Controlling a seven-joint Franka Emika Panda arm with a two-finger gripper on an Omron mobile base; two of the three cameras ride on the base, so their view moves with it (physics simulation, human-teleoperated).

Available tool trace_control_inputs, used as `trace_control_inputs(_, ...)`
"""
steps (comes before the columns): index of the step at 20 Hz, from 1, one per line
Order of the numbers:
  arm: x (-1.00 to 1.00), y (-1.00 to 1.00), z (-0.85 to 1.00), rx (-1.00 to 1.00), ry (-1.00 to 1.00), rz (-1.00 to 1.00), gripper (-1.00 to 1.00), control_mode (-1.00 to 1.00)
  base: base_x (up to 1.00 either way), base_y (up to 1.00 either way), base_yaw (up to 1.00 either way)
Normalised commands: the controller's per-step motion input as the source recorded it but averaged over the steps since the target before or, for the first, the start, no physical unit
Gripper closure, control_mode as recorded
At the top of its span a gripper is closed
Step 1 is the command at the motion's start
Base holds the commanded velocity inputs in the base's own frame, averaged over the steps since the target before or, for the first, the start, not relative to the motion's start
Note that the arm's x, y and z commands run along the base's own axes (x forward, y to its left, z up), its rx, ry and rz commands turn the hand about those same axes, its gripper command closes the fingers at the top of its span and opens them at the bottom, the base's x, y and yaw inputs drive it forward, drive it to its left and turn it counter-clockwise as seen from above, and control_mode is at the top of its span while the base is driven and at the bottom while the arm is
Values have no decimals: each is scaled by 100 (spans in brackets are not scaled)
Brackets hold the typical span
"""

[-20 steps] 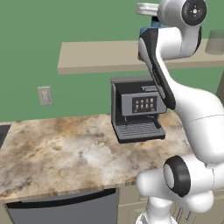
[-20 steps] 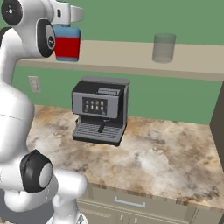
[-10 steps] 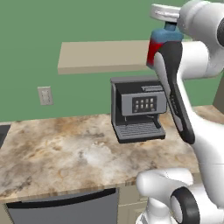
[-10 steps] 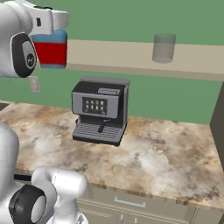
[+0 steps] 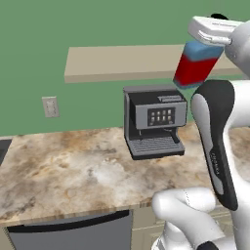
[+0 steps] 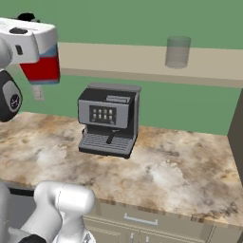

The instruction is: There is a bowl on the dining counter. Grab a lemon wedge from the fridge and place it in the bowl. Then get the liquor bottle and glass cup from the cabinet and place them next to the bowl.

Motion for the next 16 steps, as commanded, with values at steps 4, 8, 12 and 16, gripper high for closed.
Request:
trace_control_inputs(4, -83, 0, -8, 0, -4, 1, 100, -100, 0, 0, 0)
trace_control_inputs(8, -73, 0, -14, 0, 0, 1, 100, -100, 0, 0, 0)
trace_control_inputs(12, -57, 0, -18, 0, 0, 1, 100, -100, 0, 0, 0)
trace_control_inputs(16, -9, 0, -5, 0, 0, 1, 100, 100, 0, 2, 0)
